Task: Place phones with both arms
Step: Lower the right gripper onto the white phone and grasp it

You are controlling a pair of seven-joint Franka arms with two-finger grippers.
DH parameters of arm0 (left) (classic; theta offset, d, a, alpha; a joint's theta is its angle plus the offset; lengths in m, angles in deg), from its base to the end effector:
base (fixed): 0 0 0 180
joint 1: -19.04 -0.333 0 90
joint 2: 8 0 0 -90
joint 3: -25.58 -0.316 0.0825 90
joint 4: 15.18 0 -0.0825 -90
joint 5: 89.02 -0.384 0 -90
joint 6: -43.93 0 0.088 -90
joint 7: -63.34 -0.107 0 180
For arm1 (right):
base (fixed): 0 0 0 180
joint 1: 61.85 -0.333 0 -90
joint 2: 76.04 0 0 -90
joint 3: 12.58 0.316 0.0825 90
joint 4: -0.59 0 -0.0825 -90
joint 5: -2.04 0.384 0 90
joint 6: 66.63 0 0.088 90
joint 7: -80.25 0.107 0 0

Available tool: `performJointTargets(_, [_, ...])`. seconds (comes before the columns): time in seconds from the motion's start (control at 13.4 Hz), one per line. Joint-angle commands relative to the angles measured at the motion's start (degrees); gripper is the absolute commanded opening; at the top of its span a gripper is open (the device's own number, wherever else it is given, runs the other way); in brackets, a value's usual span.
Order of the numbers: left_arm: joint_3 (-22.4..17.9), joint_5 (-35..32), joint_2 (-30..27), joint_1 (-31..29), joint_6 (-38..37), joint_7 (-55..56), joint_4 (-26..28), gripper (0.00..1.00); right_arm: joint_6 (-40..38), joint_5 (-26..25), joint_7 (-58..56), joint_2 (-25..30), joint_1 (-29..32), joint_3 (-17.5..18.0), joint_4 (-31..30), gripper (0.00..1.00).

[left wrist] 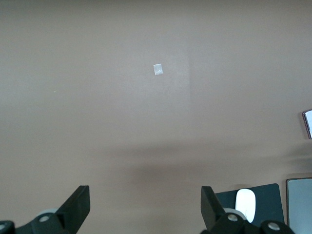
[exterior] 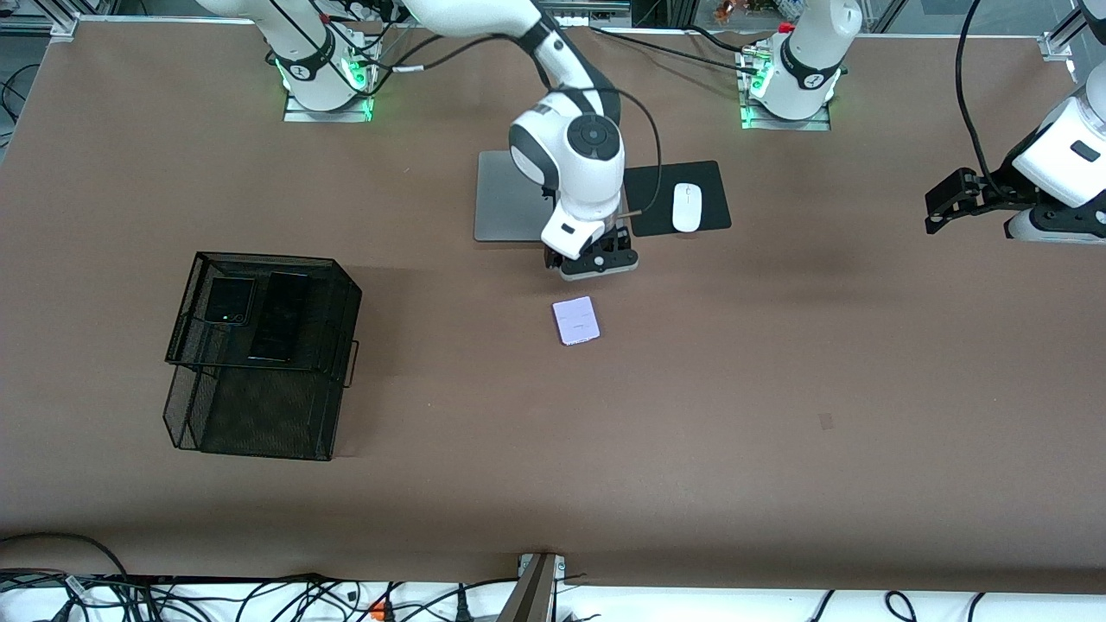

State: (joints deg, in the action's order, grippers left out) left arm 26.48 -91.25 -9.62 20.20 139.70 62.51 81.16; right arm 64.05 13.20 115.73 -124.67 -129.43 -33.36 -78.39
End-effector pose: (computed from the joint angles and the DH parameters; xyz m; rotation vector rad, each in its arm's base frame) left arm 0.5527 -0.0162 0.5965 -3.1013 0.0838 -0.0291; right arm 0.4601 0.5849 0.2364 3.1046 0.3219 0.2408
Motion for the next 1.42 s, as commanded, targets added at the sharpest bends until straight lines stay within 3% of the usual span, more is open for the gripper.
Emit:
performJointTargets(0.0, [-0.81,-1.11,0.48,1.03,0.3,-0.49,-0.8,1.0,1.85,-1.32,-2.6,-1.81,0.95,-0.14,1.12,1.0])
performJointTargets(0.75, [-0.81,-1.03,0.39,0.95,-1.11,-0.75,-0.8,1.0,11.52,-0.35,-3.4,-6.83,2.19,-0.14,0.32,0.99])
performJointTargets(0.82, [-0.81,-1.03,0.39,0.95,-1.2,-0.84,-0.8,1.0,11.61,-0.35,-3.66,-6.74,2.28,-0.14,0.32,0.77])
performJointTargets(0.89, [-0.81,-1.03,0.39,0.95,-1.2,-0.84,-0.8,1.0,11.61,-0.44,-3.57,-6.74,2.19,-0.14,0.41,0.43])
performJointTargets(0.97, [-0.9,-1.03,0.39,0.95,-1.2,-0.84,-0.8,1.0,11.35,-0.27,-3.92,-6.57,2.19,-0.14,0.58,0.19])
performJointTargets(1.04, [-0.9,-1.03,0.39,0.86,-1.2,-0.84,-0.8,1.0,10.92,-0.18,-4.1,-5.87,2.36,-0.14,0.59,0.08])
performJointTargets(1.12, [-0.9,-0.68,0.39,0.51,-1.2,-0.84,-0.72,1.0,8.91,0.0,-4.19,-4.38,2.54,-0.31,0.67,0.05])
performJointTargets(1.34, [-0.9,-0.67,0.39,0.51,-1.63,-0.84,-0.71,1.0,-1.71,5.52,-4.36,2.9,2.89,-4.08,1.03,0.05])
